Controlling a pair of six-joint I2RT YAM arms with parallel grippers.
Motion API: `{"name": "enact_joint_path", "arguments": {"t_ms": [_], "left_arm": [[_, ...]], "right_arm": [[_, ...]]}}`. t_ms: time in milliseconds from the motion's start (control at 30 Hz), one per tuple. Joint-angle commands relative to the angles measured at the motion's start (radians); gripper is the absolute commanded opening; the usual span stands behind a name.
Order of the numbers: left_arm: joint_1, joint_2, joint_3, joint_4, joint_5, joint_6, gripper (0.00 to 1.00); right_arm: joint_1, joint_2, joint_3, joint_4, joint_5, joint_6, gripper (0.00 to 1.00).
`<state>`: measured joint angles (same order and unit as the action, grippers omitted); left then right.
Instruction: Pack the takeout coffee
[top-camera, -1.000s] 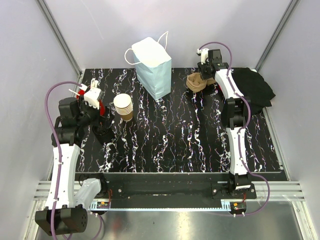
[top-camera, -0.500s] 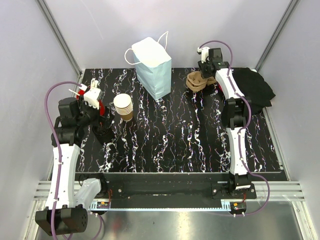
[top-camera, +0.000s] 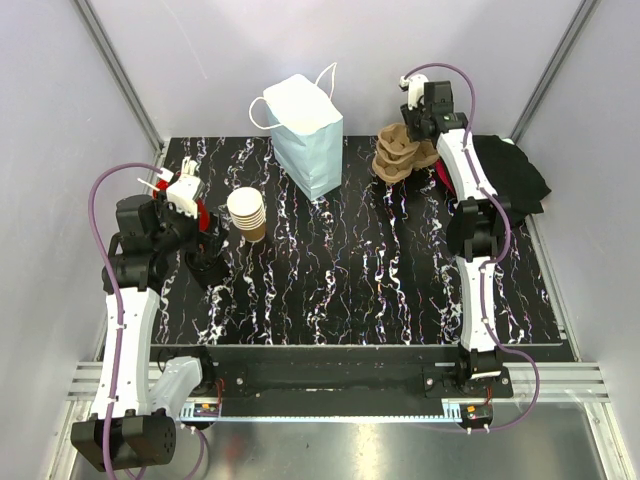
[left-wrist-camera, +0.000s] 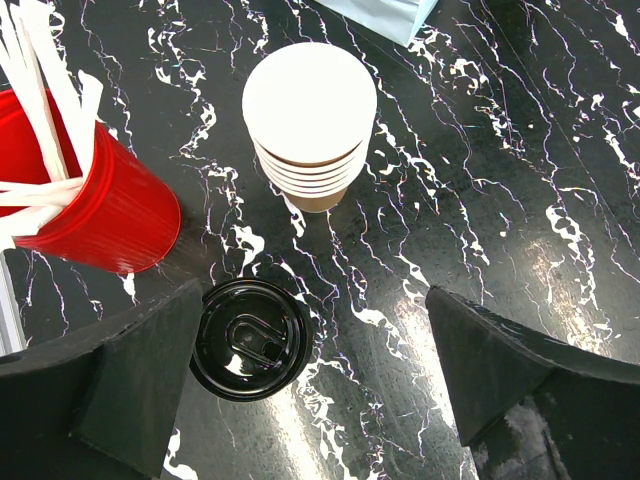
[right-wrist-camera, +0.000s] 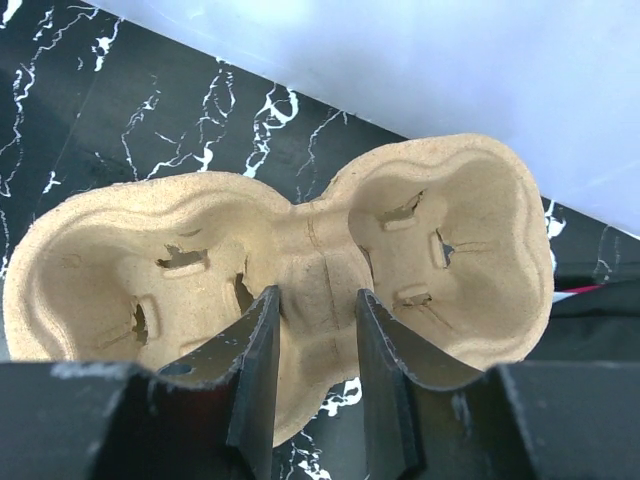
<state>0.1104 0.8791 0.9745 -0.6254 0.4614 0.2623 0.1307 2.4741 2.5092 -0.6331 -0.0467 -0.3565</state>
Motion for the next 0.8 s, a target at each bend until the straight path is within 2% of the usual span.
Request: {"name": "enact_joint_path", "arguments": {"t_ms": [0, 400, 767], "left_arm": [[0.008, -0.012, 0.004, 0.058, 0.026, -0.005, 0.99], [0.015, -0.015, 0.003, 0.058, 0.034, -0.003, 0.99], [0.023, -0.008, 0.0, 0.058, 0.042, -0.001, 0.99]], "right_arm": [[0.01, -0.064, 0.02, 0.023, 0.027, -0.012, 0.28], [0.05, -0.032, -0.064, 0.065, 0.071, -0.042, 0.3], [0.043, -0.008, -0.01, 0.072, 0.093, -0.093, 0.54]]}}
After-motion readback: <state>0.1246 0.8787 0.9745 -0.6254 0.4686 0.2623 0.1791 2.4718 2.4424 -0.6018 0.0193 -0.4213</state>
